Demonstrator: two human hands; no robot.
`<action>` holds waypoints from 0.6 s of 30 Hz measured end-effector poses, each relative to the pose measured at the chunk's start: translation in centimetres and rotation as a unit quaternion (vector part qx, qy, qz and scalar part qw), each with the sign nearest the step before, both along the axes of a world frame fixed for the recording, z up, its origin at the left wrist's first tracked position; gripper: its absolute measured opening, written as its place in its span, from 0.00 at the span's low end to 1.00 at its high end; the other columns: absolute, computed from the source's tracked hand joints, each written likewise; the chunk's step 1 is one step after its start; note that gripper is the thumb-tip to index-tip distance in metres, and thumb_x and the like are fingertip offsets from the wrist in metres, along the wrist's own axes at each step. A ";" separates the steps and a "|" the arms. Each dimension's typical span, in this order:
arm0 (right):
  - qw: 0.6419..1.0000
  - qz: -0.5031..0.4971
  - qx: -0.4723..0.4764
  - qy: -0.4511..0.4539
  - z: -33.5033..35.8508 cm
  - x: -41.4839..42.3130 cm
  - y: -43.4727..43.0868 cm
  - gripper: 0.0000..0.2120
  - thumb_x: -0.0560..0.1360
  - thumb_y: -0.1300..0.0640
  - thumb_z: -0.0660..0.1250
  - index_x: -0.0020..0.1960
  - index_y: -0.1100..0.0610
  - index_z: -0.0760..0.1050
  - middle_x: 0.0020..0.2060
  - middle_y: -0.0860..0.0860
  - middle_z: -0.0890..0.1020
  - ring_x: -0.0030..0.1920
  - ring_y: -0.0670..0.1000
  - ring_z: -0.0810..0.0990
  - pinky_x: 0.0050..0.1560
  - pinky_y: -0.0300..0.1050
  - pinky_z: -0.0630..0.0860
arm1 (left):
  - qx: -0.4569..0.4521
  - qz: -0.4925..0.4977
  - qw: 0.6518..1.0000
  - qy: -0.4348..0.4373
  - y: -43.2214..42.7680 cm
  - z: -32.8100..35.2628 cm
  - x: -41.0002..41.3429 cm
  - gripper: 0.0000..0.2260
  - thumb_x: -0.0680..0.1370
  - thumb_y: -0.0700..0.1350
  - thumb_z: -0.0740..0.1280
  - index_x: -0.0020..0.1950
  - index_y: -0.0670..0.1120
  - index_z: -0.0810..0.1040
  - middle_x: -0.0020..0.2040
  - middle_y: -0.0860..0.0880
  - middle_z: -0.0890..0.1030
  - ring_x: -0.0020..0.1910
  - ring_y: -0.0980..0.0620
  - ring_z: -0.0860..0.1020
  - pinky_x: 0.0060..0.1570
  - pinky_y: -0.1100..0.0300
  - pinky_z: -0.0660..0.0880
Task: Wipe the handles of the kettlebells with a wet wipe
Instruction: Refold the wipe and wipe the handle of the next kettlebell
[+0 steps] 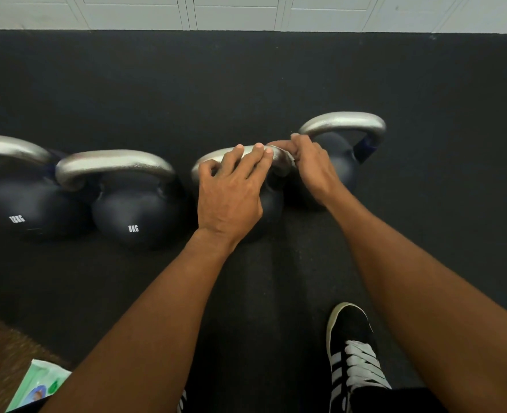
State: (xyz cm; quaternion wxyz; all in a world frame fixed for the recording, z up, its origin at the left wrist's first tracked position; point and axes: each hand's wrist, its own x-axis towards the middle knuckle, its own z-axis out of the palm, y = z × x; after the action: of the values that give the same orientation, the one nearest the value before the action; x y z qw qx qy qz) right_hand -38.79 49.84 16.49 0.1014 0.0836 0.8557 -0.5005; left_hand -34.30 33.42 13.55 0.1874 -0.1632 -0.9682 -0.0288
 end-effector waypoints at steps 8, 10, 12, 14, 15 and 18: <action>0.960 -0.247 -0.133 -0.010 -1.4 5.7 -4.7 0.24 0.81 0.39 0.52 0.69 0.46 0.77 0.68 0.48 0.78 0.71 0.50 0.71 0.74 0.53 0.64 | -0.004 -0.008 1.000 0.006 -0.1 -0.2 -0.1 0.25 0.76 0.41 0.62 0.74 0.50 0.73 0.73 0.53 0.76 0.69 0.47 0.75 0.55 0.47 0.66; 0.964 -0.242 -0.107 -0.002 -0.3 5.2 -5.0 0.22 0.84 0.44 0.51 0.70 0.49 0.76 0.69 0.50 0.78 0.71 0.51 0.71 0.74 0.50 0.62 | -0.007 -0.009 1.000 0.004 -0.2 -0.2 0.0 0.26 0.76 0.42 0.63 0.75 0.51 0.73 0.73 0.53 0.76 0.69 0.47 0.74 0.55 0.47 0.66; 0.979 -0.196 -0.062 -0.004 0.6 3.7 -4.6 0.22 0.84 0.48 0.48 0.68 0.48 0.77 0.69 0.51 0.77 0.70 0.53 0.70 0.72 0.47 0.61 | -0.007 -0.010 1.000 -0.001 -0.3 -0.1 0.0 0.26 0.76 0.42 0.60 0.75 0.51 0.73 0.73 0.53 0.75 0.70 0.47 0.74 0.55 0.47 0.66; 0.985 -0.164 -0.050 -0.015 1.3 2.5 -3.6 0.26 0.80 0.44 0.47 0.63 0.47 0.80 0.66 0.49 0.80 0.69 0.54 0.72 0.74 0.50 0.61 | -0.007 -0.008 1.000 -0.012 -0.3 0.2 0.0 0.27 0.76 0.42 0.56 0.75 0.50 0.73 0.74 0.52 0.75 0.70 0.47 0.74 0.56 0.46 0.66; 0.985 -0.162 -0.050 -0.022 1.3 2.1 -3.2 0.27 0.78 0.42 0.47 0.61 0.46 0.82 0.64 0.47 0.81 0.68 0.53 0.73 0.74 0.53 0.62 | -0.007 -0.007 1.000 -0.015 -0.2 0.2 0.1 0.27 0.76 0.42 0.55 0.75 0.50 0.72 0.74 0.52 0.74 0.71 0.46 0.73 0.56 0.46 0.66; 0.981 -0.178 -0.065 -0.033 1.0 3.1 -3.7 0.24 0.77 0.41 0.50 0.58 0.47 0.82 0.60 0.49 0.83 0.65 0.54 0.76 0.70 0.57 0.67 | -0.003 -0.005 1.000 -0.008 -0.1 0.1 0.1 0.27 0.76 0.42 0.56 0.75 0.50 0.72 0.74 0.52 0.75 0.70 0.46 0.73 0.56 0.47 0.65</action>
State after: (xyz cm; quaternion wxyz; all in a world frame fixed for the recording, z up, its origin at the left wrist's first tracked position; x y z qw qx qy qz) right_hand -35.71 46.18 17.46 0.0443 0.2442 0.7890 -0.5620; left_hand -34.23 33.28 13.65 0.1794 -0.1681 -0.9689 -0.0277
